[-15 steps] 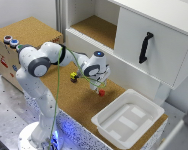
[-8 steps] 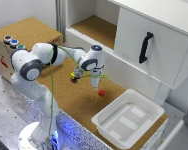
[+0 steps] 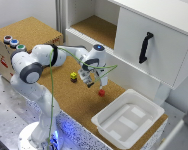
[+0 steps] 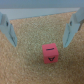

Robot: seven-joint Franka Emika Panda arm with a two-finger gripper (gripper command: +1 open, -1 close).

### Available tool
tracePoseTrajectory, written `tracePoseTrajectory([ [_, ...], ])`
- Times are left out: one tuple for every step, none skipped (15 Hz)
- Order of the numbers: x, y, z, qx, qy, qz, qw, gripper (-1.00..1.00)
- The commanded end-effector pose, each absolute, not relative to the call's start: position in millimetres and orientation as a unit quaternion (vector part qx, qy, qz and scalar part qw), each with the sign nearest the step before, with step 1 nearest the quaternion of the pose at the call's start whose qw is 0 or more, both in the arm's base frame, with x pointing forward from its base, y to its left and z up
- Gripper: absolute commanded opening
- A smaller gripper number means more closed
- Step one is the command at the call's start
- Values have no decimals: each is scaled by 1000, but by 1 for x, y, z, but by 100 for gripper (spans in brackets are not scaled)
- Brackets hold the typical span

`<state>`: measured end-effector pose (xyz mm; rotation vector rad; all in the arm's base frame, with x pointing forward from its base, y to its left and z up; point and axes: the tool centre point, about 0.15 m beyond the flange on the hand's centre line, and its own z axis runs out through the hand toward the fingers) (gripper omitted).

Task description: Rotate the pink block towards the right

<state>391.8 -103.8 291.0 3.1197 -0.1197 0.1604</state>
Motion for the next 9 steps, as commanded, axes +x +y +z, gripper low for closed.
tracePoseTrajectory([
  [411,-131,256,997,75,36,3,100],
  [412,-138,250,996,74,43,4,100],
  [412,-145,242,997,69,44,-6,100],
  [410,-148,234,997,63,45,-12,100],
  [410,-150,226,997,57,44,-8,100],
  [410,-152,220,997,55,47,-13,100],
  [410,-152,217,997,51,47,-19,100],
  [412,-151,214,997,49,51,-23,100],
  [414,-147,213,997,55,54,-20,100],
])
